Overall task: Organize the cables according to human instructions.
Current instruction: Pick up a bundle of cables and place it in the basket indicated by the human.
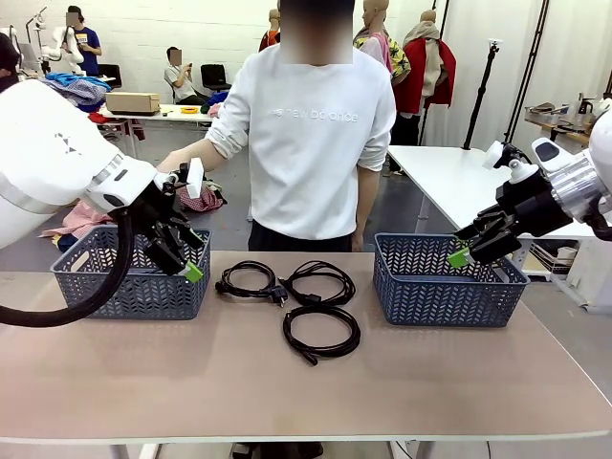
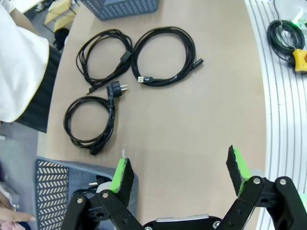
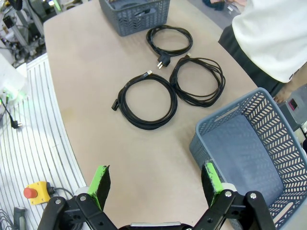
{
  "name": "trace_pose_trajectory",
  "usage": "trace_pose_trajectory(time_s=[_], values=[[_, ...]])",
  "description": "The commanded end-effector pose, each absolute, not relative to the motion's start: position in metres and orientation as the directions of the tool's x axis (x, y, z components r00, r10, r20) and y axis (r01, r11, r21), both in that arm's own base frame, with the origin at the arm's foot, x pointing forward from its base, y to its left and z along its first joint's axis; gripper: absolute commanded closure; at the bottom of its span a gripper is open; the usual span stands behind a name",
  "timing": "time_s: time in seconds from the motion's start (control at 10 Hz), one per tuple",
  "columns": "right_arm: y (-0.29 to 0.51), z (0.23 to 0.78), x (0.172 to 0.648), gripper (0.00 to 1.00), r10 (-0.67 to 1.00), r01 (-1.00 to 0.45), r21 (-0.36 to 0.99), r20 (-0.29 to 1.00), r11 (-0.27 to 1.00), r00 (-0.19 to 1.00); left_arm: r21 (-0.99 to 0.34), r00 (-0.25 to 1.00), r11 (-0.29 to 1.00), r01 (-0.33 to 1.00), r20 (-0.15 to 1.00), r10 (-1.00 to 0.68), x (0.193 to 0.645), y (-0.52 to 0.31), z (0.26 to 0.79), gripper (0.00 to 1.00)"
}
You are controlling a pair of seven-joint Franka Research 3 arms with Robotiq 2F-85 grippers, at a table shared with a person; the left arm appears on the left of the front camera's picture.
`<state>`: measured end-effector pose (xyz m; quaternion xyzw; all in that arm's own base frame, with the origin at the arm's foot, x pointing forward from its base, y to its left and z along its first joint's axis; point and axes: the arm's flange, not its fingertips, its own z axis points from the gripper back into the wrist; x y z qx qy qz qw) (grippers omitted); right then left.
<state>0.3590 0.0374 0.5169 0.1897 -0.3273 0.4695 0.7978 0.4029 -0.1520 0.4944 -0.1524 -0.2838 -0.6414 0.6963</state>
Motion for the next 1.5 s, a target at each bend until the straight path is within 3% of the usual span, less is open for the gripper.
trace_pose_trajectory(time_s=[0.0,1.1,1.4], values=[[0.037,0.518,0.362,0.0,0.615,-0.884,-0.007,0.721,0.467,0.319,0.151,0.029,0.141,0.978,0.577,-0.816,0.405,-0.153,0.497,0.0],[0.037,0.518,0.362,0.0,0.615,-0.884,-0.007,0.721,0.467,0.319,0.151,0.017,0.132,0.98,0.591,-0.807,0.403,-0.152,0.494,0.0],[0.037,0.518,0.362,0.0,0.615,-0.884,-0.007,0.721,0.467,0.319,0.208,-0.076,0.03,0.978,0.485,-0.871,0.393,-0.173,0.5,0.0]])
